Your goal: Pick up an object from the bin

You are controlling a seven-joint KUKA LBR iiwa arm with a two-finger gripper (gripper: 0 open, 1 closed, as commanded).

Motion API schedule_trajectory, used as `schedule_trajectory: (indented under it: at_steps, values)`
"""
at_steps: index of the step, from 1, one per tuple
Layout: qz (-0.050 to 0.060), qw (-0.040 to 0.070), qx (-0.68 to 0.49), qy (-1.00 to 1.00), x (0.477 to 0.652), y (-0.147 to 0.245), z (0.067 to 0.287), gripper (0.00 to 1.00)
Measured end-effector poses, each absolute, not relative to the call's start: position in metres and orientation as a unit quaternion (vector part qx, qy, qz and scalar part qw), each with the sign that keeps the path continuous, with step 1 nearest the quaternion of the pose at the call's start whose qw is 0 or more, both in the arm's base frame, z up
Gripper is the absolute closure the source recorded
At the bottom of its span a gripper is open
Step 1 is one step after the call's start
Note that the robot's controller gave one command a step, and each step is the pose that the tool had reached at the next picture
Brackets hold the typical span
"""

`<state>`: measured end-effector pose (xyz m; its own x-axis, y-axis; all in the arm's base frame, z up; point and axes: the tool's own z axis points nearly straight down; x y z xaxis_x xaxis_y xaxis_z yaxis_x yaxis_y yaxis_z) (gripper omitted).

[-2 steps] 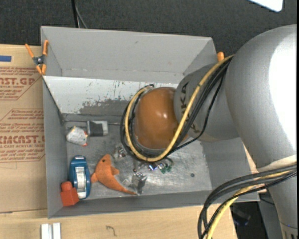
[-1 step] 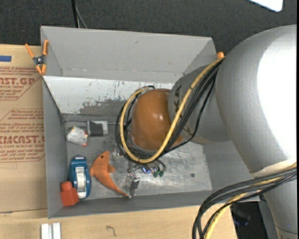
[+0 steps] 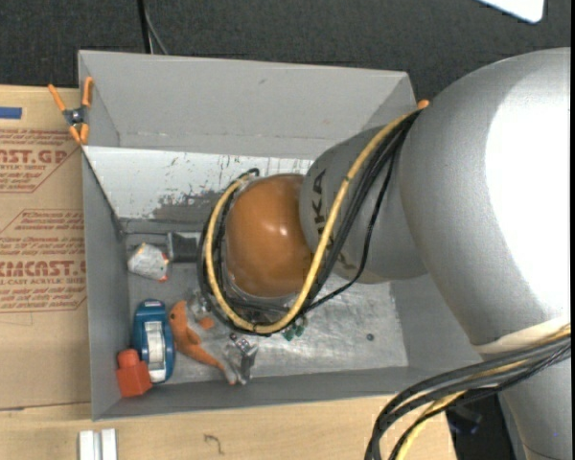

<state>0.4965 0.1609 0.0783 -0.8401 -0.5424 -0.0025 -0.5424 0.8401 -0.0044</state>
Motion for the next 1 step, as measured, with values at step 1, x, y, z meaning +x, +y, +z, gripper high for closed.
schedule_trajectory:
  at_steps: [1]
  values:
    - [-0.01, 0.005, -0.333, 0.943, 0.4993, 0.1904, 0.083, 0.0]
